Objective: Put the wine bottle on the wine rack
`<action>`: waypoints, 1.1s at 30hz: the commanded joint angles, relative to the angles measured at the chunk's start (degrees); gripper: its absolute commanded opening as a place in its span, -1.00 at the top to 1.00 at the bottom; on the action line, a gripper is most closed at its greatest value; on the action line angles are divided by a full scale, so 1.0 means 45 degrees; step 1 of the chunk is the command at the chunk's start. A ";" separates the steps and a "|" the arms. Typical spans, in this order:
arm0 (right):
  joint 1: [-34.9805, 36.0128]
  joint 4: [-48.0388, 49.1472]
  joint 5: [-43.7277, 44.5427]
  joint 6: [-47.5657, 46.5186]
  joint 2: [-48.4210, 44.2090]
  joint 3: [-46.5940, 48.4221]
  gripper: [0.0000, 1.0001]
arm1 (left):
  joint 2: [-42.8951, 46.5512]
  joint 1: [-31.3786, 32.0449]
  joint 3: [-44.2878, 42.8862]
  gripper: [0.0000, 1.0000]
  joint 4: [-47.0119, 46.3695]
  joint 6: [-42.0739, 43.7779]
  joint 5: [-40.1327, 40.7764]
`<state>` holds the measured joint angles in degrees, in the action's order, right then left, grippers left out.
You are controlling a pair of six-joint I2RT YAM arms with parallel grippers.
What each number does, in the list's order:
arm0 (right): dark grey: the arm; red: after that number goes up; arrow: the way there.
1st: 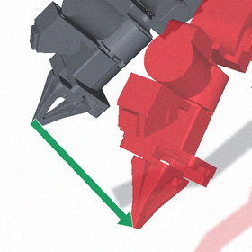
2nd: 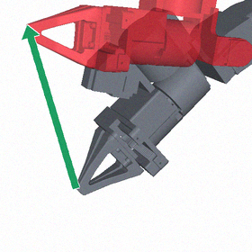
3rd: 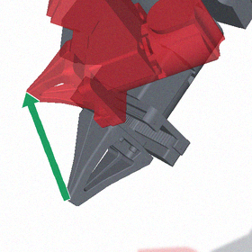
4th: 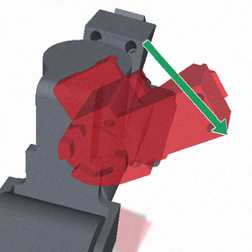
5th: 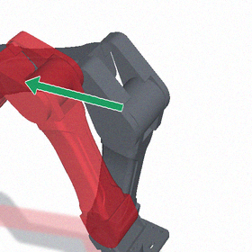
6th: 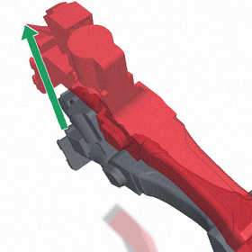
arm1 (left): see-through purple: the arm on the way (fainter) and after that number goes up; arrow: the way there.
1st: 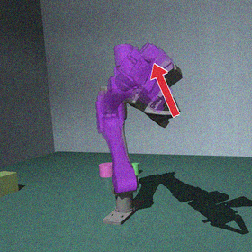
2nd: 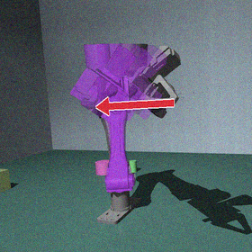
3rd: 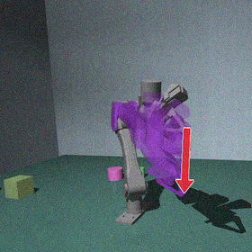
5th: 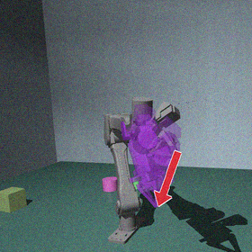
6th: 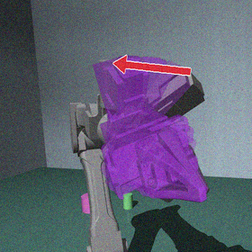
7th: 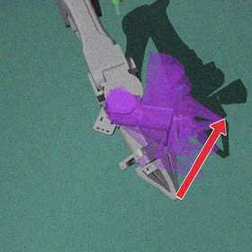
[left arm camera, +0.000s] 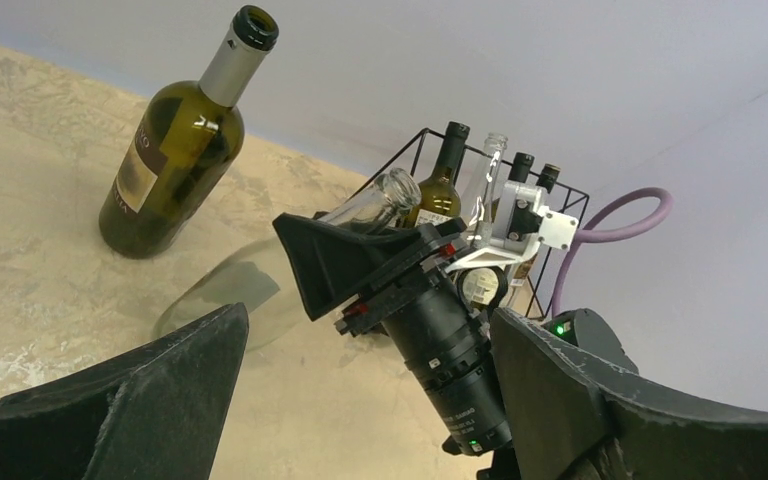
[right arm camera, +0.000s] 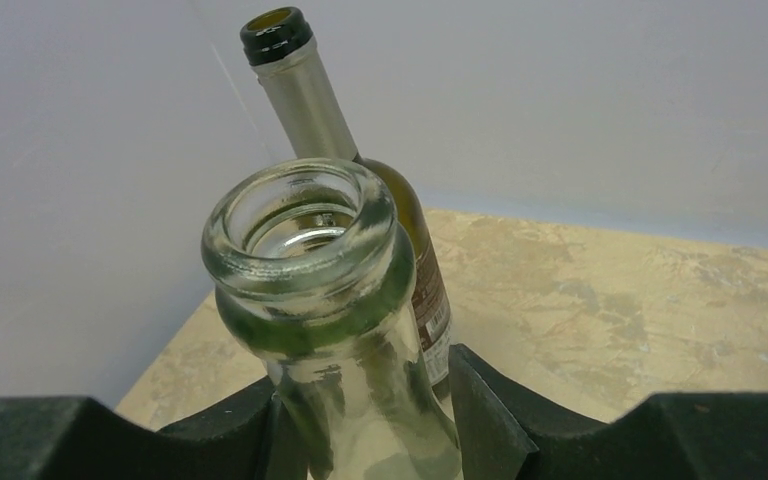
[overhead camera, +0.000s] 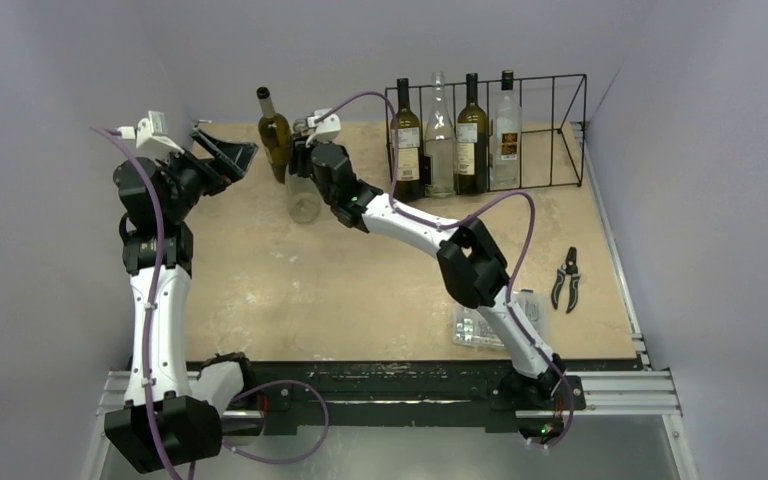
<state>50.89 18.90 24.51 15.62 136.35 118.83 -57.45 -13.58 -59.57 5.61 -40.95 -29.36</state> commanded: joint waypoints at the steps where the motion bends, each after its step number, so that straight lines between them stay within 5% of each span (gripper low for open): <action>1: 0.0038 0.1285 -0.0013 0.0514 -0.1892 -0.0878 0.83 | -0.0173 0.0037 -0.0613 -0.81 0.0092 0.0054 -0.0020; 10: 0.0038 0.1662 0.0011 0.0691 -0.4002 -0.3301 1.00 | -0.0319 0.0392 -0.0983 -0.80 0.0864 0.0469 0.0246; 33: 0.0028 0.1677 0.0212 0.1623 -0.8410 -0.8912 1.00 | -0.0188 0.0933 -0.1119 -0.80 0.1068 0.0511 0.0148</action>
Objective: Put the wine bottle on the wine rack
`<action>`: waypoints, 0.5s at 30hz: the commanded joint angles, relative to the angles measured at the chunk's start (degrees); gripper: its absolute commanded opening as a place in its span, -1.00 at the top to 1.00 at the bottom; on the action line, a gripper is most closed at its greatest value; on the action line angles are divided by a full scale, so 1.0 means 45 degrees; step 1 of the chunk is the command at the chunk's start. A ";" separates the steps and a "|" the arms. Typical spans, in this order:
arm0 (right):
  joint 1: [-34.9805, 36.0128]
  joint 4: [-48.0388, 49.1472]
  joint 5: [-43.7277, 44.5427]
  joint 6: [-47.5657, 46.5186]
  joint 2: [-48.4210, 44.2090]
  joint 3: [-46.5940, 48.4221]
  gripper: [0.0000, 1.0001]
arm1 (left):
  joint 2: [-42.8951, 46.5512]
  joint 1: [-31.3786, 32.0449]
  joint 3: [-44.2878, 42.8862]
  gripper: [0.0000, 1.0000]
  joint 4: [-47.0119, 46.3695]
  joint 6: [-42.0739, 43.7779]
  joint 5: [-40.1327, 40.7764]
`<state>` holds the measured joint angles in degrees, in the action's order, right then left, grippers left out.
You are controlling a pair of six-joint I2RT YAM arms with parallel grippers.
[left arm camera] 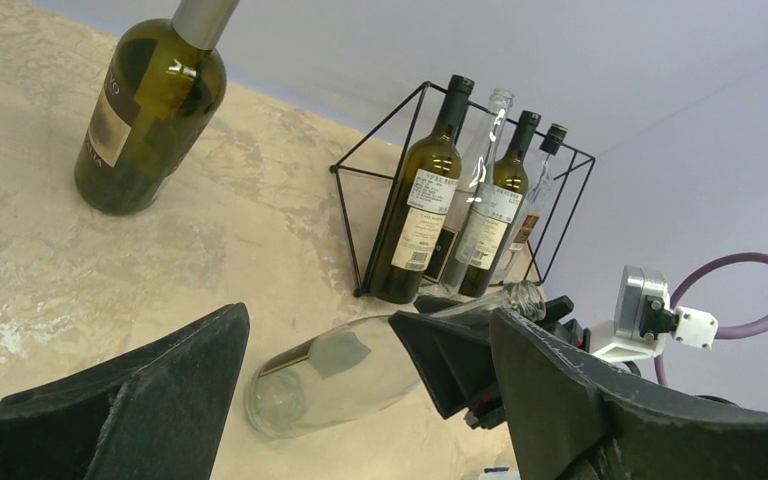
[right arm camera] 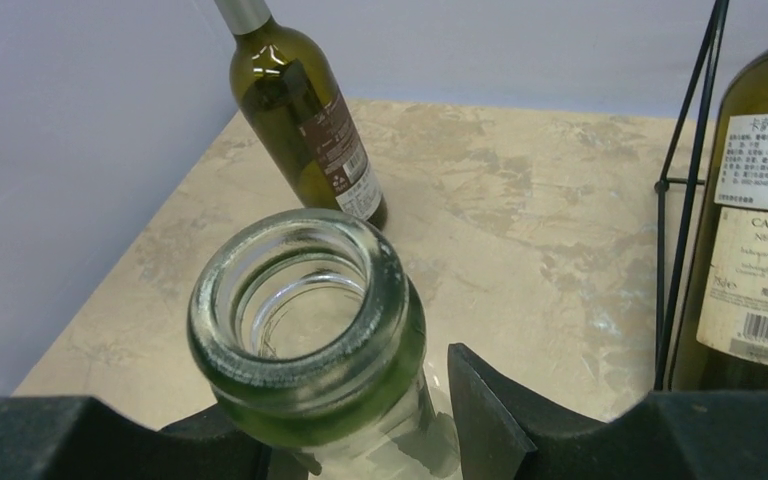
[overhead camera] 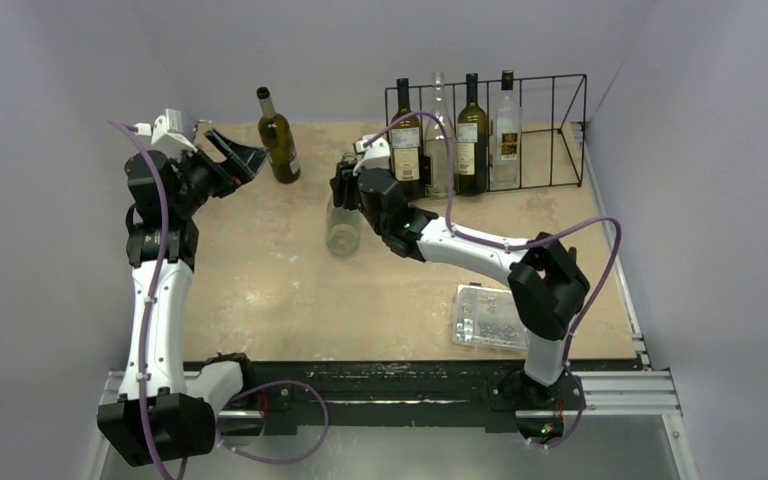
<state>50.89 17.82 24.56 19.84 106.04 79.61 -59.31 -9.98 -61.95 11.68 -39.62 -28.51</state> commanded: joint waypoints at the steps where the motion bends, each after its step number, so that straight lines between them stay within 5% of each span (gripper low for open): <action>1: 0.0020 0.1893 0.0180 0.0721 -0.1841 -0.0364 1.00 | 0.0262 0.0204 -0.0598 -0.80 -0.0244 0.0293 0.0036; 15: -0.0094 0.0088 0.1156 0.0256 -0.5660 -0.2522 1.00 | 0.0260 0.0952 -0.0960 -0.82 0.0474 0.0877 0.0370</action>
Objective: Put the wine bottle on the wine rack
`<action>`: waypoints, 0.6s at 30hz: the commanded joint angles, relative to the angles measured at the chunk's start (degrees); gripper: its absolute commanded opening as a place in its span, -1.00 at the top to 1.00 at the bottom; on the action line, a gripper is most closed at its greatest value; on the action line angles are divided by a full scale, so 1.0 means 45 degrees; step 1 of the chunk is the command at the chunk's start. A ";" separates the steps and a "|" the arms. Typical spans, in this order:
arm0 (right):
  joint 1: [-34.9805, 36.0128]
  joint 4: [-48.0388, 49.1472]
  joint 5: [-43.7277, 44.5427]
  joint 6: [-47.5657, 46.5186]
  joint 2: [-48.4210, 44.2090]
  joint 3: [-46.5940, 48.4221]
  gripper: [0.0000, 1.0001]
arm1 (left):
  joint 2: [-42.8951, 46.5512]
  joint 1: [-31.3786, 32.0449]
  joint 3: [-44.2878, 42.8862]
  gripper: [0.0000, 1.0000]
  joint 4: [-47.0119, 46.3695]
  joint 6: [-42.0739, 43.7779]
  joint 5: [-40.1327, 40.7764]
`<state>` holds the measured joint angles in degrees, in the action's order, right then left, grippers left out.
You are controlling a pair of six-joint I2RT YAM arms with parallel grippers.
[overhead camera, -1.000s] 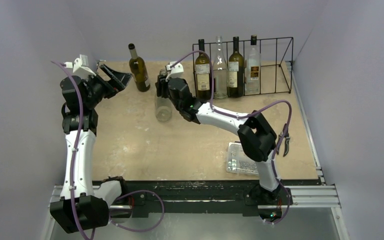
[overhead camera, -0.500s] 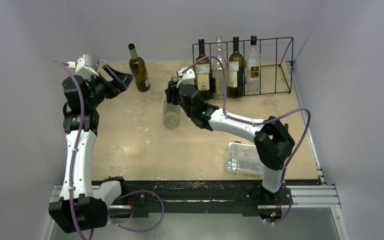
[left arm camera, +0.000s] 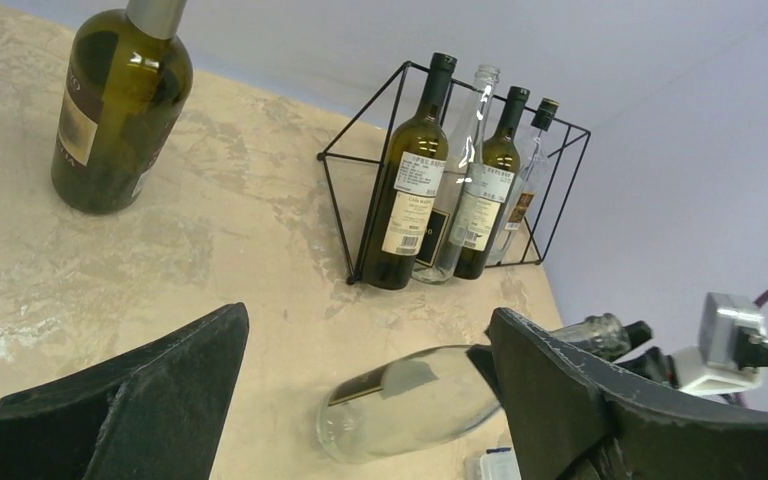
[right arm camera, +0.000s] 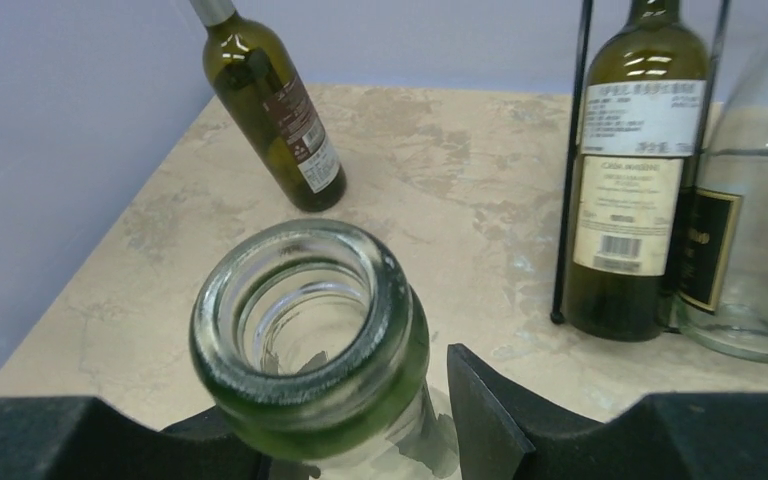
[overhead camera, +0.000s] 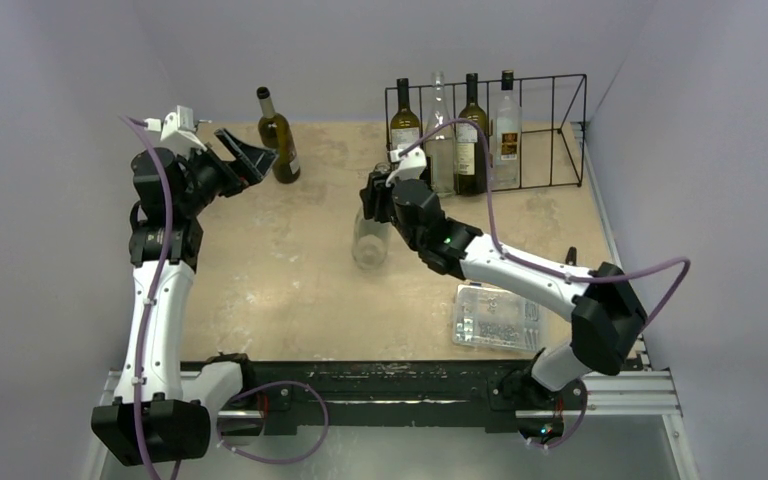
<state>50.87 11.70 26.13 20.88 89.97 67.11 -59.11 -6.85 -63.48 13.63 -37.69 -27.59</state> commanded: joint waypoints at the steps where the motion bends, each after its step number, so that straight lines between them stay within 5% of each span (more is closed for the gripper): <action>1: -0.0113 0.1184 0.0955 -0.0042 -0.2380 0.0147 1.00 | 0.0190 0.0312 -0.0619 -0.82 0.0038 0.0430 0.0150; 18: -0.3119 -0.3197 0.2640 -0.1127 -0.5502 -0.0458 1.00 | -0.0058 0.1196 -0.0871 -0.82 0.0430 0.0808 0.0203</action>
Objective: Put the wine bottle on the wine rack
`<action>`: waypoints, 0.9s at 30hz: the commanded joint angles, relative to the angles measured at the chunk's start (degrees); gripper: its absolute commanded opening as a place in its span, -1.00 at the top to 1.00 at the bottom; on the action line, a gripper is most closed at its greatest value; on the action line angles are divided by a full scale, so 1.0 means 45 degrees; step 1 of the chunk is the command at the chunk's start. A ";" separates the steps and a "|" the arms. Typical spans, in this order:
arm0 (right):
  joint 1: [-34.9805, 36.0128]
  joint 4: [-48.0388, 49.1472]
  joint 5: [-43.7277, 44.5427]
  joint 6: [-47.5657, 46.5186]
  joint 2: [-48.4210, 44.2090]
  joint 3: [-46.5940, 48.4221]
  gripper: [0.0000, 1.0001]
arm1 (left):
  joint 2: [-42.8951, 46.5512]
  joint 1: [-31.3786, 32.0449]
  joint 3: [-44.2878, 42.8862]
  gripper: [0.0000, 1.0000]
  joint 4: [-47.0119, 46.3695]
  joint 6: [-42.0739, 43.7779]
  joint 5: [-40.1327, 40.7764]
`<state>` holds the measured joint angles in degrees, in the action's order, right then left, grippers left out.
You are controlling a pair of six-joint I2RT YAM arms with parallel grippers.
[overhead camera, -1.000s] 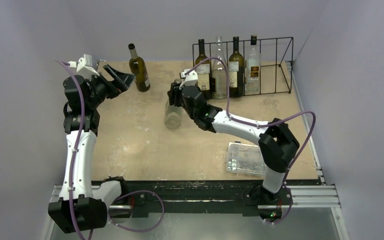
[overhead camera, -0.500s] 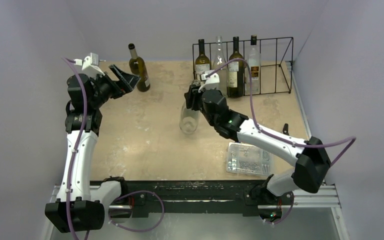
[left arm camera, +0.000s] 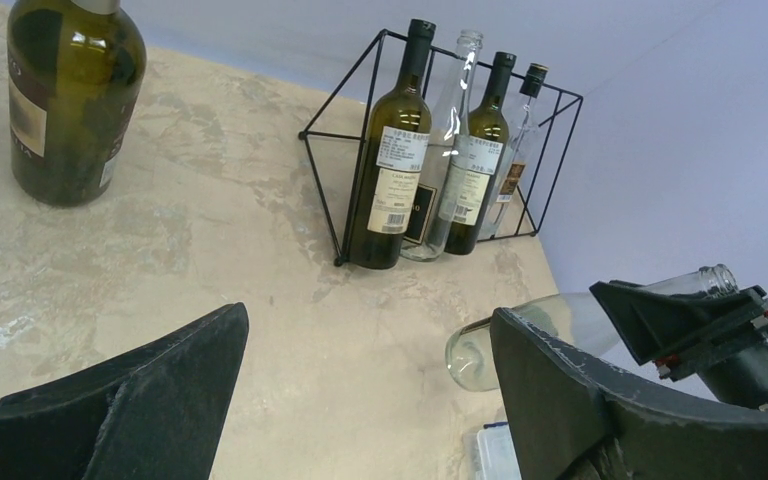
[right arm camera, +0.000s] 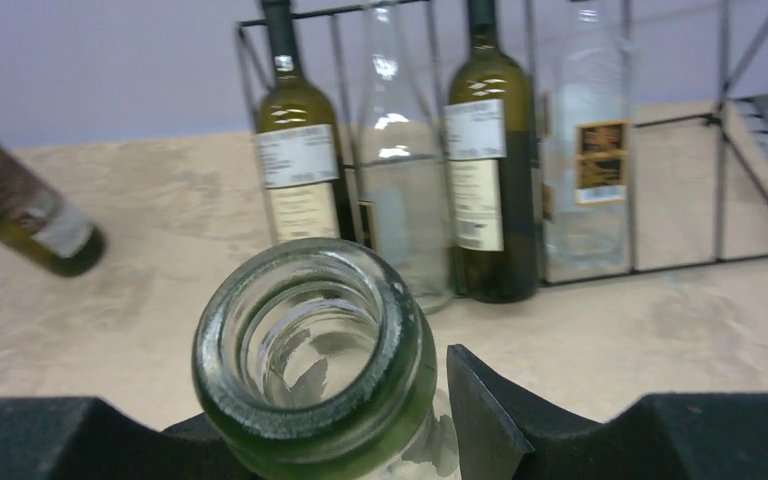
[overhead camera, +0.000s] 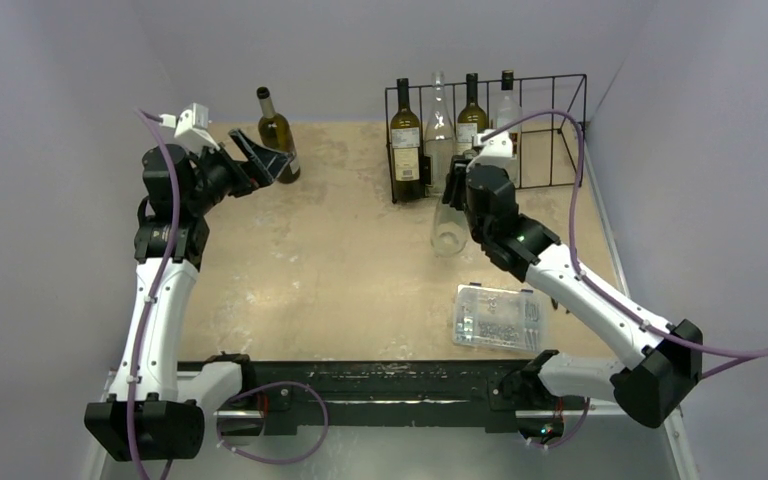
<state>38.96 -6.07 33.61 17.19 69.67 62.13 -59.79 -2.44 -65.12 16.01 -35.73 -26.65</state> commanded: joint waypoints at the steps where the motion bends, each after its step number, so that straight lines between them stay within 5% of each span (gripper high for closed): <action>1: -0.0584 0.0541 0.1147 -0.0373 -0.1034 0.0894 1.00 | 0.0088 0.0335 -0.0508 -0.82 -0.0047 0.0462 0.0133; 7: -0.1449 0.0282 0.3228 -0.1141 -0.0604 0.1399 1.00 | -0.0196 0.0441 -0.0644 -0.82 -0.0063 0.0249 -0.0353; 27: -0.4825 0.1800 0.5501 -0.2820 0.2978 0.4308 1.00 | -0.0214 0.0759 -0.0728 -0.82 0.0045 0.0272 -0.0433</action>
<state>19.29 -8.60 52.47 7.38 82.67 73.91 -61.06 0.89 -66.24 18.11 -34.83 -27.29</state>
